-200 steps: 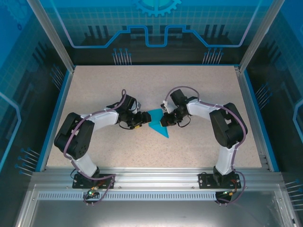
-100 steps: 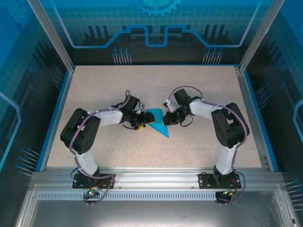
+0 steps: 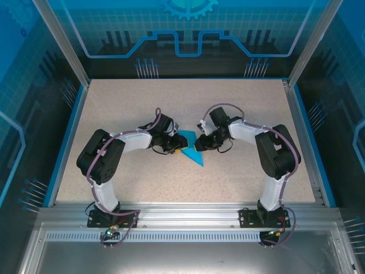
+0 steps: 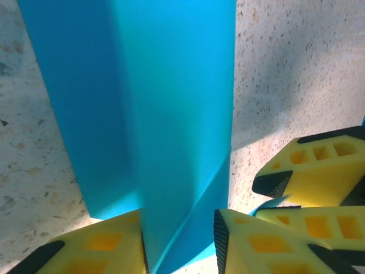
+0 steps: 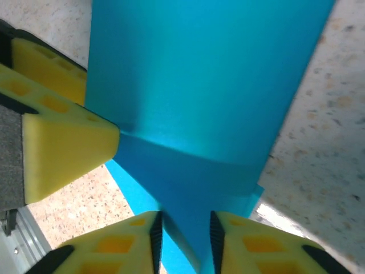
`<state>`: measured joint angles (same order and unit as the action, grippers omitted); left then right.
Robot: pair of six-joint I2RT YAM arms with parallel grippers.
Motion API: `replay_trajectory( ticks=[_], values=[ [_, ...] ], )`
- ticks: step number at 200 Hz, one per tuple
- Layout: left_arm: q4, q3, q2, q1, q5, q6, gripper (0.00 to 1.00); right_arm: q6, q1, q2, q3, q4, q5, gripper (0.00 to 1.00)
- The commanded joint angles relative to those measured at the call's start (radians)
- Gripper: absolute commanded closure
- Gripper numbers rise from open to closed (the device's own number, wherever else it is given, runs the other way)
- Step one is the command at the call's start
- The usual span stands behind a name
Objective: Fold a paper plane with a square sheet of paper (fold left side to right side)
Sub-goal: Fourth fold the wing at the center of the table.
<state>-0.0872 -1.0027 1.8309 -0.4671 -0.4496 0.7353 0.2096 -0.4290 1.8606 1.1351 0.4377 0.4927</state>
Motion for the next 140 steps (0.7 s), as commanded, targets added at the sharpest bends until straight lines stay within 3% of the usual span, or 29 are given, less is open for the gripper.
replay_trajectory(
  ticks=[1, 33, 72, 104, 140],
  values=[
    [-0.002, -0.028, -0.001, -0.004, -0.003, 0.012, 0.68, -0.008, 0.013, -0.110, -0.031, -0.007, -0.105, 0.60],
    [-0.008, -0.039, -0.003, -0.004, 0.004, 0.015, 0.69, -0.037, -0.039, -0.262, -0.104, 0.001, -0.300, 0.46],
    [-0.036, -0.054, -0.005, -0.005, 0.015, 0.010, 0.69, -0.038, -0.201, -0.377, -0.194, -0.031, -0.494, 0.40],
    [-0.042, -0.060, -0.007, -0.004, 0.020, 0.014, 0.69, -0.038, -0.352, -0.343, -0.224, -0.082, -0.611, 0.40],
    [-0.048, -0.072, -0.005, -0.005, 0.026, 0.018, 0.68, -0.075, -0.405, -0.267, -0.207, -0.123, -0.693, 0.40]
  ],
)
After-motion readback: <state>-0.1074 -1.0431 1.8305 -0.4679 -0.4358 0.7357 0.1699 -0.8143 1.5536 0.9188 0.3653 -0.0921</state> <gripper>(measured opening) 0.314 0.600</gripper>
